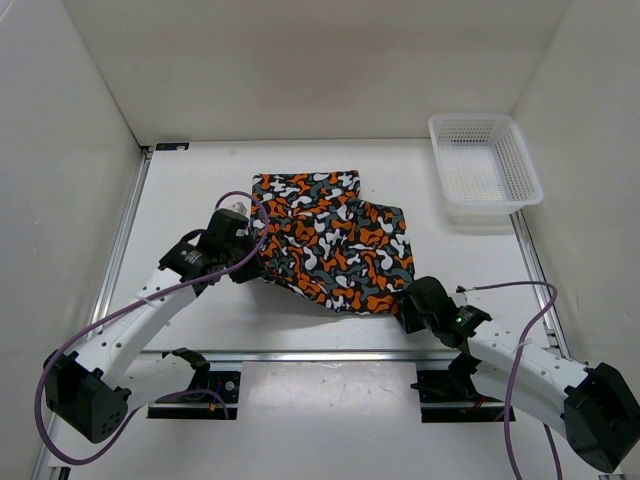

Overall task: Fold and stack the shorts
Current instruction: Flatten the shorts out

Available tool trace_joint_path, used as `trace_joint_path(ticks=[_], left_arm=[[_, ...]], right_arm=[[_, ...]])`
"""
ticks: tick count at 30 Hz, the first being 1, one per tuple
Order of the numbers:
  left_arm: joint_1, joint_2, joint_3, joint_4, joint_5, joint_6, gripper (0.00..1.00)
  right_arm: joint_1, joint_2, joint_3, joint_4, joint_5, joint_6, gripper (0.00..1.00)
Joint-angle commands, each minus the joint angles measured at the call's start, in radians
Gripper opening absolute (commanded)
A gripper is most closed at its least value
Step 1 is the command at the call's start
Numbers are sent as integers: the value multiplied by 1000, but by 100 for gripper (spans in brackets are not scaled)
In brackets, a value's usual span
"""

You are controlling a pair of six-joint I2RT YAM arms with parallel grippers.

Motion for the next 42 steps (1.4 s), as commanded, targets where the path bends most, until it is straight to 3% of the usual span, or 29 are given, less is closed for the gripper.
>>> trace_joint_path(ticks=[1,5,7,13,15,16,17,20,23,27,32,36,39,40,42], left_arm=[[-5,-9,8,13,-15,-3,11],[-5,-9,17,13,-15,-3,11],[-5,-9,17,13,-24,-3,11],[-5,-18,28,-7,-33,6,11],[-5,-27,39,-7,-33,6,11],[-5,-27,39,-18,-42,6,11],[-5,-27,39,-18,-42,6,11],[-5,-27,48,-18,-42,6,11],[-5,-27,57,-18,-42,6,11],[-5,-27,67,-18,-33,6,11],[-5,-27,85,-27,-33,15,11],[-5,-27,85,-38,-42,15,11],[-5,-27,85,-47,-52,15,11],[-5,-27,85,-47,-52,15,11],[-5,-36,94,-56,-52,15,11]], right_arm=[[-22,31,-73,-8,74,11,62],[-42,94,-63,10,84,-18,46],[-53,127,-62,22,84,-44,29],[-73,160,8,9,107,-122,0],[-73,149,66,-89,116,-131,0],[-73,140,82,-129,116,-131,7],[-73,111,92,-170,116,-131,29],[-73,11,80,-275,107,-122,68],[-73,-66,68,-333,107,-111,75],[-82,-34,59,-320,82,-111,75],[-82,179,71,-122,38,-133,75],[-121,305,102,-44,38,-165,65],[-121,337,112,-20,51,-176,48],[-134,338,125,-20,51,-176,32],[-145,338,134,-20,73,-215,16]])
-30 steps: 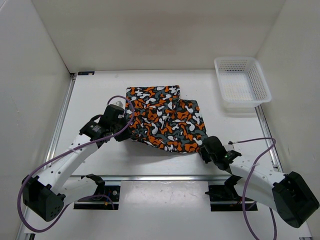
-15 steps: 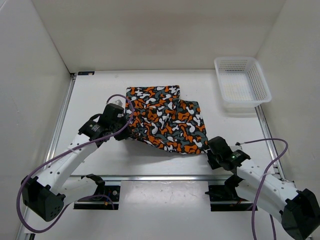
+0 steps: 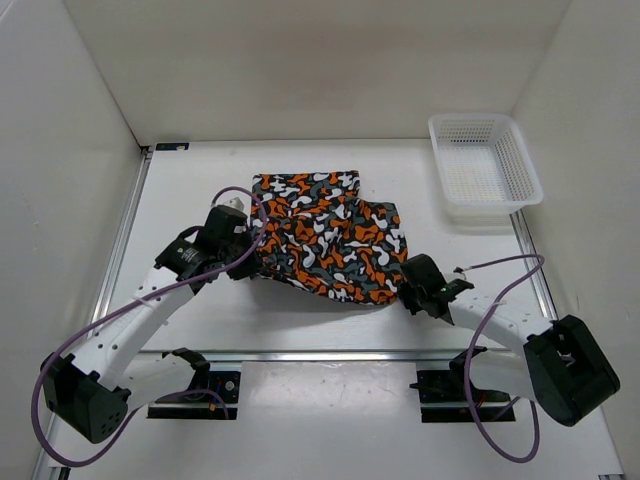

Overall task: Fold and stack the shorts
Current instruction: Flatten the shorts out

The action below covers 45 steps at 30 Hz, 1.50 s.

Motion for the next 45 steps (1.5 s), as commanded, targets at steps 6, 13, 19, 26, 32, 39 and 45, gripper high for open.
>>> trace_joint_path(ticks=[6,13,19,26,32,39,45], left_arm=[[-5,-35,97,-45,-57,16,11],[5,23,370,-138,-123,70,11],[5,69,783,-230,-167,152,11],[5,37,1158,-315,-192,219,11],[5,-6,1239,-247,-28,219,11],[5,12,1299,-237,35,219,11],[5,46,1228,-237,14,231,11]], right_arm=[[-19,-59,90,-253,131,-136,0],[-28,-243,429,-413,328,-399,0],[-28,-280,803,-424,432,-709,0],[-28,-408,1079,-274,432,-987,0],[-28,-432,1268,-241,365,-1059,0],[-28,-341,1437,-231,317,-1110,0],[-37,-212,1414,-327,202,-1142,0]])
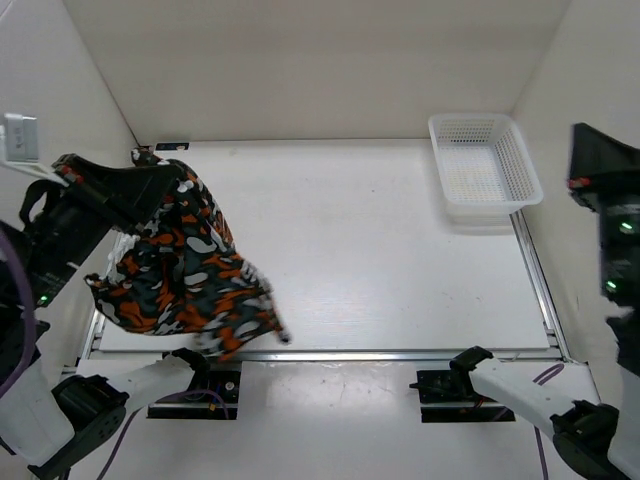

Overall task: Fold and stack the shorts
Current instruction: Flatten the shorts out

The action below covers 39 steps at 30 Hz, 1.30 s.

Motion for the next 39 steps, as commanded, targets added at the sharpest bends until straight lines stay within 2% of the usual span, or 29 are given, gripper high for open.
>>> trace_joint_path(ticks=[1,2,7,12,14,16,18,22,24,29,31,39], left_arm=[[3,57,-56,7,0,19,11],[3,57,-67,7,0,19,11],[3,68,-87,-2,-20,37,11],[3,68,-145,7,-45,37,11],[3,68,-164,16,-45,37,11],[3,68,-176,16,-63,37,11],[3,68,-185,16,-72,37,11],[3,68,-195,-6,-94,28,11],[3,68,-207,-6,-94,28,11],[3,68,-244,-6,-94,28,11],[3,68,-271,-6,-94,19,11],[3,97,-280,-6,-94,19,11]], right_arm=[[-8,125,-63,-90,-117,-68,0],[-8,141,-82,-102,-209,-79,0],[-8,184,-239,-125,-447,-102,0],[-8,213,-282,-101,-710,-145,13],[-8,242,-247,-137,-710,-133,13],[-27,314,-177,-211,-698,-99,4],[-41,418,-29,-358,-672,-73,0],[-41,602,172,-562,-522,-73,0],[-102,709,228,-625,-535,-87,0],[-204,893,187,-645,-520,-98,0],[-204,947,172,-680,-433,-108,0],[-239,1116,152,-708,-408,-99,0]])
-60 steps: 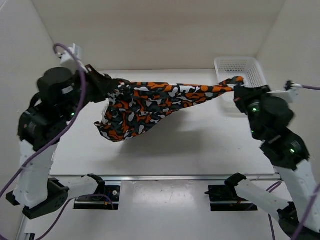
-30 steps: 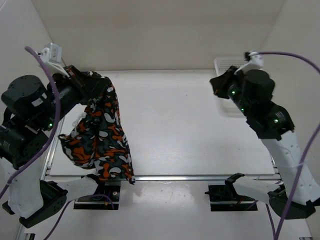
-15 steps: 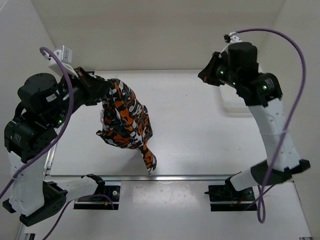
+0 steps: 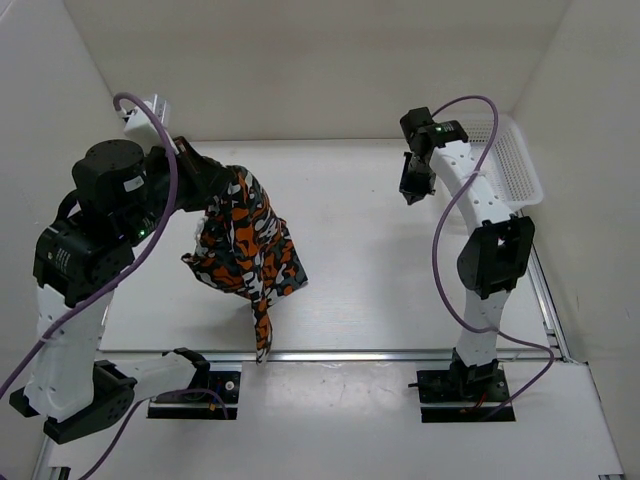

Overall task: Fold and stack the shorts
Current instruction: Flatten the shorts out

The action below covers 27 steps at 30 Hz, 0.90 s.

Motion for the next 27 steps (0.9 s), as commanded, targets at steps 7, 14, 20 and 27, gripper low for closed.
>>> trace_joint_path(ticks=[7,14,20,27], left_arm=[[3,11,-16,12,-15,-2,11],[3,11,-34,12,-15,-2,11],[3,22,-23,12,-15,-2,11],[3,76,-23,22,-24,-2,11]], right_arm=[[-13,10,-10,-47,37,-8,0],[-13,-19,-39,-38,37,-27,0],[70,-230,-191,157,-131,-120,23],[555,-530,-564,485,-155,-62,83]])
